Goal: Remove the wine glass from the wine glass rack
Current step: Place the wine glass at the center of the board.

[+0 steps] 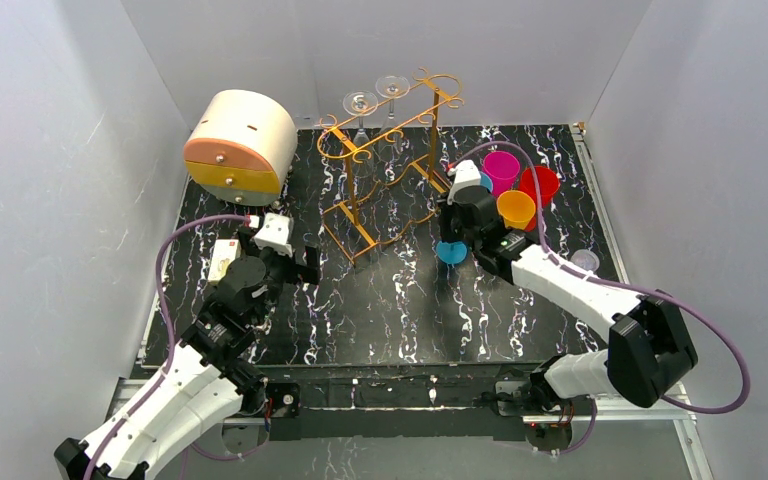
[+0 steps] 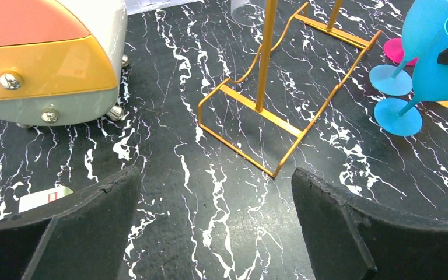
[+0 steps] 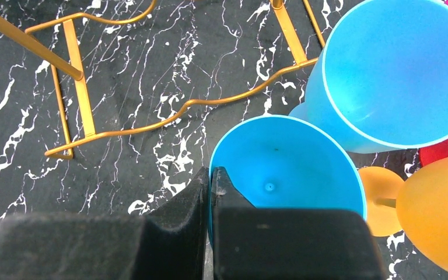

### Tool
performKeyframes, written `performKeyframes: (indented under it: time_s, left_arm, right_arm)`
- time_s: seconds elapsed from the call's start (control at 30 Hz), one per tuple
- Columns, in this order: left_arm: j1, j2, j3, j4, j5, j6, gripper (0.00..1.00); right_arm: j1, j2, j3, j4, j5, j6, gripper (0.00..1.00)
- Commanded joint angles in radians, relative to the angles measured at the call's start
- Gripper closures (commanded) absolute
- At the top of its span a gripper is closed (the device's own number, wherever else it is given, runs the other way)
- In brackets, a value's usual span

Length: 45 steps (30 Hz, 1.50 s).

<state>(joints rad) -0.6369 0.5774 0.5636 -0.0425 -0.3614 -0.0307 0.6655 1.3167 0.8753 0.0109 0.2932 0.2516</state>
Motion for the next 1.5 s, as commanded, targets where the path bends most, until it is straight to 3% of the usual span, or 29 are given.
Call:
performKeyframes:
  time_s: [0.0,0.23,0.4,0.6,0.9,1.07,1.47]
  left_arm:
    - [0.003,-0.023,-0.012,0.032,-0.040,0.016,0.02]
    - [0.003,-0.009,-0.008,0.027,-0.015,0.019,0.02]
    - [0.003,-0.001,0.002,0.013,-0.022,0.014,0.02]
    - [0.003,0.002,0.004,0.007,-0.019,0.011,0.02]
    - [0.003,0.017,0.008,0.001,-0.010,0.014,0.02]
    - [0.003,0.022,0.007,0.001,-0.009,0.014,0.02]
    - [0.003,0.041,0.010,-0.002,-0.004,0.022,0.02]
  right_arm:
    - [0.001,0.021,0.077,-0.178,-0.015,0.007,0.96]
    - [0.001,-0.022,0.035,-0.116,-0.024,0.015,0.91]
    - [0.000,-0.015,0.021,-0.105,0.058,0.057,0.86]
    - [0.000,-0.038,-0.057,0.041,0.059,0.071,0.86]
    - [0.000,0.022,0.010,-0.009,0.043,0.062,0.79]
    - [0.001,0.026,0.013,-0.004,0.040,0.070,0.60]
    - [0.000,0.012,0.047,-0.039,0.030,0.058,0.43]
